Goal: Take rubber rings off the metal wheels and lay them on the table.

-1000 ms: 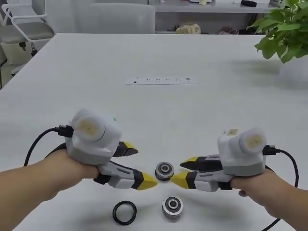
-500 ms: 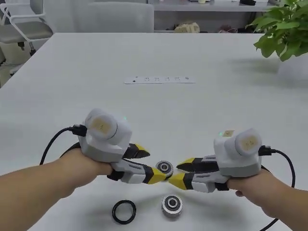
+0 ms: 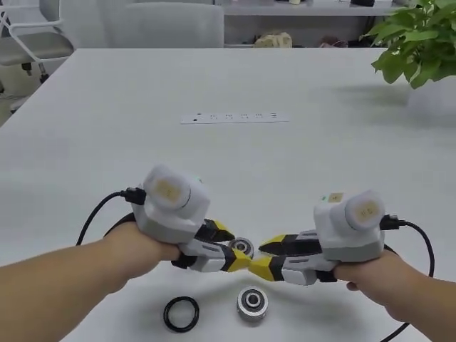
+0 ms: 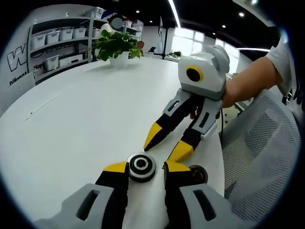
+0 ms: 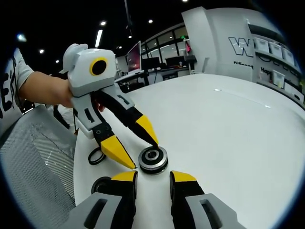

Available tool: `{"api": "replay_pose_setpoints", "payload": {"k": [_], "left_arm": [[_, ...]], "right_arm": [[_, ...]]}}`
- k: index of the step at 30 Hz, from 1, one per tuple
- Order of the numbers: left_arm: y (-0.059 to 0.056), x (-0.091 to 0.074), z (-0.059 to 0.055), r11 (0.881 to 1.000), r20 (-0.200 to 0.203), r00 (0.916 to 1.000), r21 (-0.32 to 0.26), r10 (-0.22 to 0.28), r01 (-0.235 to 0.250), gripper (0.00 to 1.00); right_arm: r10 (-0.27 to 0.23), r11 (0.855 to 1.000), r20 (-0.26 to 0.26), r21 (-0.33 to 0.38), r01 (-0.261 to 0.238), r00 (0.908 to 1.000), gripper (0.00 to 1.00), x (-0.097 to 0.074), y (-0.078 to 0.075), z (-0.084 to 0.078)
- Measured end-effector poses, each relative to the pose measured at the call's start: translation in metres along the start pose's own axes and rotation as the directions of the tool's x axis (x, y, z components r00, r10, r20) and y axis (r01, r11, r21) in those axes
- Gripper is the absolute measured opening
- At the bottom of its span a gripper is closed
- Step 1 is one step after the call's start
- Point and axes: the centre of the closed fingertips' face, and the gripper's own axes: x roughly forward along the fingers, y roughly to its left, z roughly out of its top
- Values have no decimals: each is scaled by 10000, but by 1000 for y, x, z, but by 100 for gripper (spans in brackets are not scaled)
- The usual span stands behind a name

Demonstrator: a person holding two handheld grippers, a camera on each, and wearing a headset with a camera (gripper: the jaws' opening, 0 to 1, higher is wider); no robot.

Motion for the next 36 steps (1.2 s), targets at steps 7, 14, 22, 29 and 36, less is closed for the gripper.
{"api": "replay_pose_setpoints", "payload": {"k": [7, 14, 22, 29, 36], "left_arm": [[3, 1, 0, 9995, 8, 9998, 254, 179, -180, 13], [4, 3, 0, 9948, -130, 9987, 895, 498, -484, 9], [7, 3, 1, 9927, -84, 9978, 1014, 661, -649, 7], [6, 3, 1, 9926, 78, 9968, 911, 799, -803, 7], [6, 2, 1, 9922, 163, 9958, 851, 896, -906, 7]], "right_arm": [[11, 10000, -14, -3, -11, 10000, 24, 1, 0, 0], [69, 9999, -31, -74, -70, 10000, 24, 3, 2, 1], [34, 9997, -142, -245, -38, 9999, 24, 8, 2, 2], [-30, 9990, -238, -447, 20, 9997, 23, 13, 0, 4], [-111, 9973, -313, -724, 88, 9994, 21, 13, -1, 3]]}}
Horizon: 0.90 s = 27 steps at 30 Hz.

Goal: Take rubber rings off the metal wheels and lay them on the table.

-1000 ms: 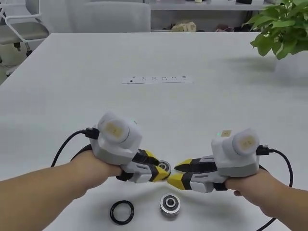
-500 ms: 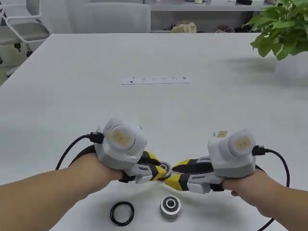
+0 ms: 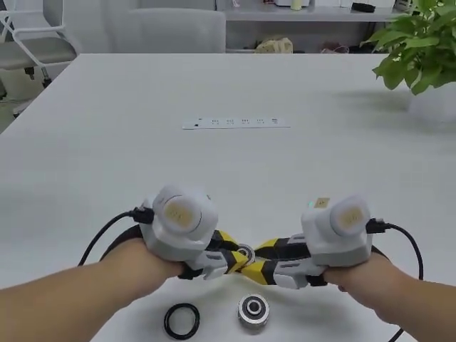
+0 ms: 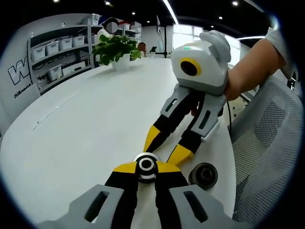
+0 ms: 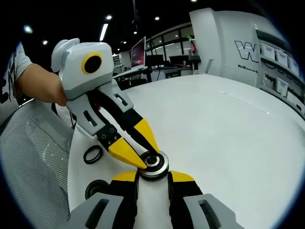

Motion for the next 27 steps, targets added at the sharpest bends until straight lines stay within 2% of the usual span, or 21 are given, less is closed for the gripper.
{"api": "replay_pose_setpoints", "payload": {"k": [13, 17, 21, 22, 27], "left_arm": [[0, 0, 0, 9998, 10, 10000, -183, 73, -72, 7], [1, 0, 0, 9997, 15, 10000, -205, 93, -93, 7], [2, 0, 0, 9997, 13, 9999, -184, 160, -160, 7], [2, 0, 0, 9997, 13, 9999, -196, 162, -162, 7], [2, 1, 0, 9995, 23, 9997, -191, 247, -246, 7]], "right_arm": [[-193, 9998, -105, -36, 193, 9998, 10, -6, -2, -6], [-344, 9994, -106, 11, 344, 9994, 0, -8, -6, -6], [-452, 9989, -239, 104, 455, 9987, 0, -7, -5, -5], [-517, 9985, -251, 152, 521, 9983, 0, -7, -6, -5], [-601, 9903, -16, 1253, 598, 9982, 0, -8, -12, -6]]}}
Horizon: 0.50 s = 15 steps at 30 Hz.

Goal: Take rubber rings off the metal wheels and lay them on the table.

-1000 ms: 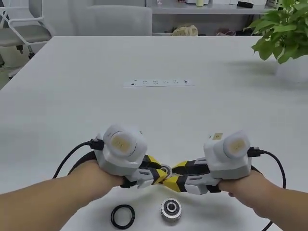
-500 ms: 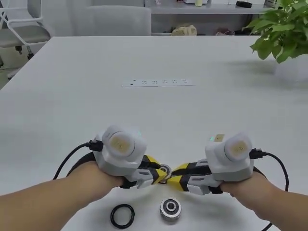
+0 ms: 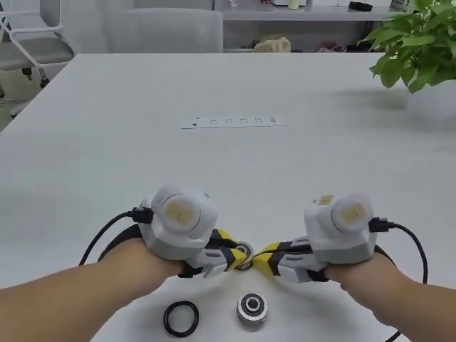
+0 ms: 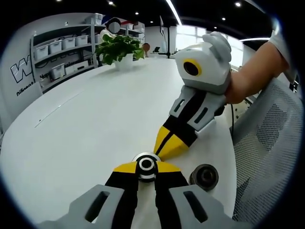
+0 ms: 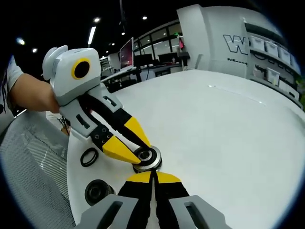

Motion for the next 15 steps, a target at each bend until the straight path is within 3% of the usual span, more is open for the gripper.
{"api": "replay_pose_setpoints", "payload": {"k": [6, 15], "left_arm": [[-1, 0, 0, 10000, 30, 10000, -13, 37, -37, 7], [-1, 0, 0, 9999, 0, 10000, -43, 94, -94, 6]], "right_arm": [[-331, 9960, 493, 842, 289, 9982, 0, -4, -9, 9], [-489, 9913, 834, 1261, 382, 9953, 0, -5, -10, 16]]}}
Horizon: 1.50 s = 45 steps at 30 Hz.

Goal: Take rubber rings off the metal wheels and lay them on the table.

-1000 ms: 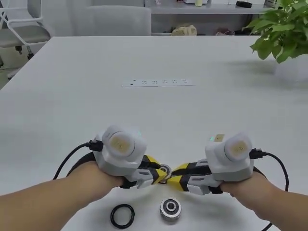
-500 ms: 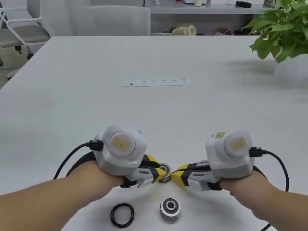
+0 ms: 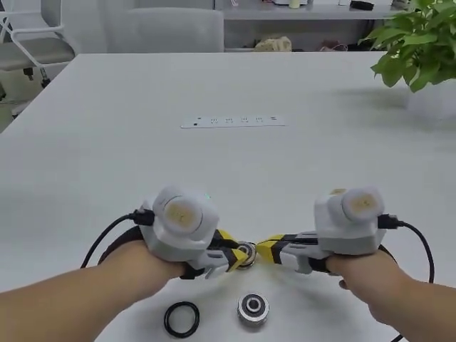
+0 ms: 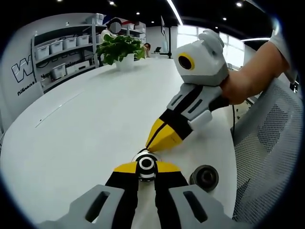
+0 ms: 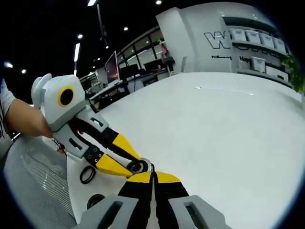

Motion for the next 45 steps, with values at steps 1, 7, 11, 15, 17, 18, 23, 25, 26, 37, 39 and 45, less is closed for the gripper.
{"api": "replay_pose_setpoints", "payload": {"k": [1, 7, 11, 15, 17, 18, 23, 25, 26, 37, 39, 45], "left_arm": [[0, 0, 0, 10000, -8, 10000, 6, 9, -9, 6], [1, 1, 0, 10000, -19, 10000, 9, 35, -35, 6], [1, 1, 0, 10000, -41, 10000, -3, 60, -60, 6], [1, 1, 0, 10000, -98, 9999, 18, 85, -85, 6], [1, 1, 0, 9999, -122, 9999, 33, 102, -101, 6], [1, 1, 0, 9999, -129, 9998, 61, 119, -118, 6], [1, 0, 0, 9999, -138, 9998, 58, 130, -129, 6], [1, 0, 0, 9999, -152, 9998, 72, 119, -118, 6], [0, 0, 0, 9999, -154, 9998, 80, 127, -126, 6], [0, 0, 0, 9999, -123, 9998, 37, 148, -147, 6], [-1, 0, 0, 9999, -121, 9998, 21, 139, -139, 6], [-1, 0, 0, 9998, 17, 10000, 180, 61, -61, 7]], "right_arm": [[14, 10000, 34, 47, -14, 10000, 0, 0, 0, 0], [90, 9997, 43, -229, -89, 10000, 0, 1, 6, 3], [84, 9999, 76, -58, -84, 9999, 0, 0, 6, 3], [49, 9997, 1, -240, -49, 10000, 0, 0, 8, 4], [57, 9996, 0, -263, -57, 10000, 0, 0, 8, 4], [73, 9996, 10, -259, -72, 10000, 0, 0, 9, 4], [211, 9993, 23, -310, -210, 9998, 0, 1, 13, 5], [251, 9992, 33, -327, -250, 9997, 0, 1, 15, 5], [260, 9991, 37, -329, -259, 9997, 0, 1, 16, 5], [726, 9958, 200, -575, -713, 9972, 0, 3, 28, 10], [671, 9962, 158, -564, -661, 9976, 0, 3, 26, 8], [583, 9975, 187, -413, -574, 9981, 0, 1, 20, 6]]}}
